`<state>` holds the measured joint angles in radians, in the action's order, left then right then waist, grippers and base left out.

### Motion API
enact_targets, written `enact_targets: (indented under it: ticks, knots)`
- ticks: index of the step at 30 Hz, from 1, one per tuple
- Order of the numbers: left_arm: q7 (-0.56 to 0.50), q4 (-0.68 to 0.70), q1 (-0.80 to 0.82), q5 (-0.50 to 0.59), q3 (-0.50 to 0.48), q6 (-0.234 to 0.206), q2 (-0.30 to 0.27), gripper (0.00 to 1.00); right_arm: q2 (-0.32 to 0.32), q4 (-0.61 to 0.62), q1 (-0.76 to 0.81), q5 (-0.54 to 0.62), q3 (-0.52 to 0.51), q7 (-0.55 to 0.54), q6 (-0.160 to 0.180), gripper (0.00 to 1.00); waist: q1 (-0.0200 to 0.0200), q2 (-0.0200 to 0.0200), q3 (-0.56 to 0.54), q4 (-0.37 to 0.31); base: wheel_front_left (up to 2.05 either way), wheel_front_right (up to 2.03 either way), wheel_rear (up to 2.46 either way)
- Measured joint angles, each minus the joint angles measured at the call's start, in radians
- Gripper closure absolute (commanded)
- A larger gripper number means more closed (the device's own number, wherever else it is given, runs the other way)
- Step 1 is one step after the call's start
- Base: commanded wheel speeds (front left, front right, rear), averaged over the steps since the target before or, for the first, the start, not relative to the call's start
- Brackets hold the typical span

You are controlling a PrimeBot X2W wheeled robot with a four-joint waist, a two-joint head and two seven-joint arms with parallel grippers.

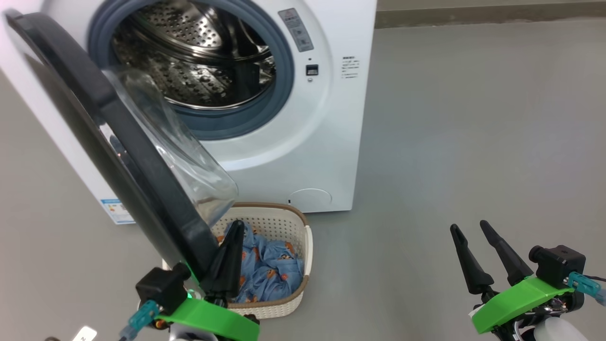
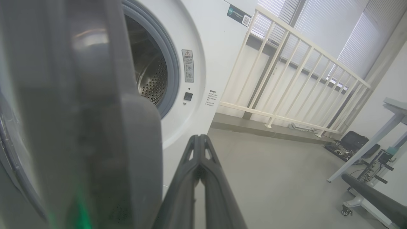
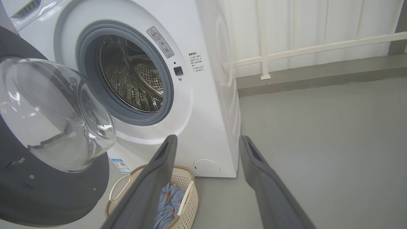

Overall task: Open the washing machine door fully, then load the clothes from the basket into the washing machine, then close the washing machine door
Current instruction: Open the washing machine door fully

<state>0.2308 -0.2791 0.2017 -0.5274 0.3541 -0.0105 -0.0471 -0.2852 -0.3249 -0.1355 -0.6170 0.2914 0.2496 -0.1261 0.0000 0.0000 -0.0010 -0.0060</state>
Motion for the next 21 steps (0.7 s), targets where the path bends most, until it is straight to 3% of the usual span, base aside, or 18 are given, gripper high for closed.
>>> enact_targets:
  ticks: [21]
  knots:
    - [-0.017,0.111,-0.098,-0.009,-0.039,-0.065,-0.067,1.0,0.007,-0.003,0.001,0.0,-0.021,0.0,0.0,0.0,0.0001,0.0,-0.014,0.144,0.0,0.0,0.0]
